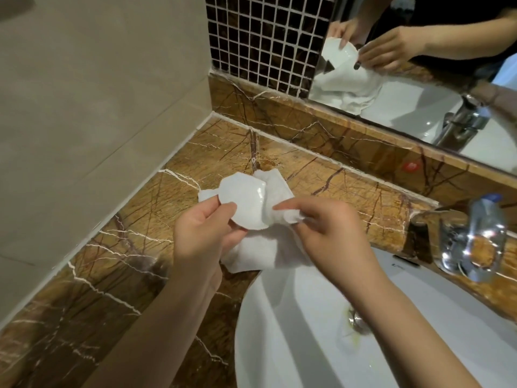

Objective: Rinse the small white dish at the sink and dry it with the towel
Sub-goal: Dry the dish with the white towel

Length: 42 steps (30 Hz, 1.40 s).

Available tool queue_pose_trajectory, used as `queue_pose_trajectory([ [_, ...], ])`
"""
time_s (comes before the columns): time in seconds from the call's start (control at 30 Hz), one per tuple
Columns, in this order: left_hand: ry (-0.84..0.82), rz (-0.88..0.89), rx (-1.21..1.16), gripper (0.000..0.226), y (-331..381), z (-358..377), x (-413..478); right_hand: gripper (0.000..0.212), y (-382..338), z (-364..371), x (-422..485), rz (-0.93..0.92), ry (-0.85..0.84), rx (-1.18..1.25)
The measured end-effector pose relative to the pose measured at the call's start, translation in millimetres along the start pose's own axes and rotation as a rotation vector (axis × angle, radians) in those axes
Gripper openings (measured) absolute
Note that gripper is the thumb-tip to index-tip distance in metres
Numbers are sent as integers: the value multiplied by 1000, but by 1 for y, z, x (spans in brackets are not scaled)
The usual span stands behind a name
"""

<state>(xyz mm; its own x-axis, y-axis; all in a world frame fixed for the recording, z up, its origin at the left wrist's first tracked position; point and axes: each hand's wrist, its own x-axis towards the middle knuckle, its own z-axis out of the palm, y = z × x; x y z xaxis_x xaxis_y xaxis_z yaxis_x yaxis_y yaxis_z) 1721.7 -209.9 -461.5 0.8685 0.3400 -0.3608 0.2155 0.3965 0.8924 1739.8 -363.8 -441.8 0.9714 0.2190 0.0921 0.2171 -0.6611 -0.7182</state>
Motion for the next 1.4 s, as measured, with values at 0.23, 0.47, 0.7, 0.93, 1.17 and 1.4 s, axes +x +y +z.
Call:
queue_pose_trajectory([
  [0.23, -81, -18, -172, 12, 14, -14, 5, 14, 54, -5, 18, 676, 381, 661],
  [0.47, -150, -45, -151, 20, 15, -16, 5, 13, 57, 40, 39, 790, 405, 783],
  [0.7, -118, -98, -168, 13, 18, -14, 12, 53, 44, 37, 27, 263, 419, 37],
  [0.93, -203, -206, -155, 21, 22, -17, 19, 11, 28, 12, 18, -552, 224, -224],
  [1.17, -351, -221, -46, 38, 26, -27, 25, 12, 7, 7, 22, -496, 95, -64],
  [1.4, -360, -145, 246, 23, 18, -32, 23, 9, 2, 7, 33, 170, -24, 672],
])
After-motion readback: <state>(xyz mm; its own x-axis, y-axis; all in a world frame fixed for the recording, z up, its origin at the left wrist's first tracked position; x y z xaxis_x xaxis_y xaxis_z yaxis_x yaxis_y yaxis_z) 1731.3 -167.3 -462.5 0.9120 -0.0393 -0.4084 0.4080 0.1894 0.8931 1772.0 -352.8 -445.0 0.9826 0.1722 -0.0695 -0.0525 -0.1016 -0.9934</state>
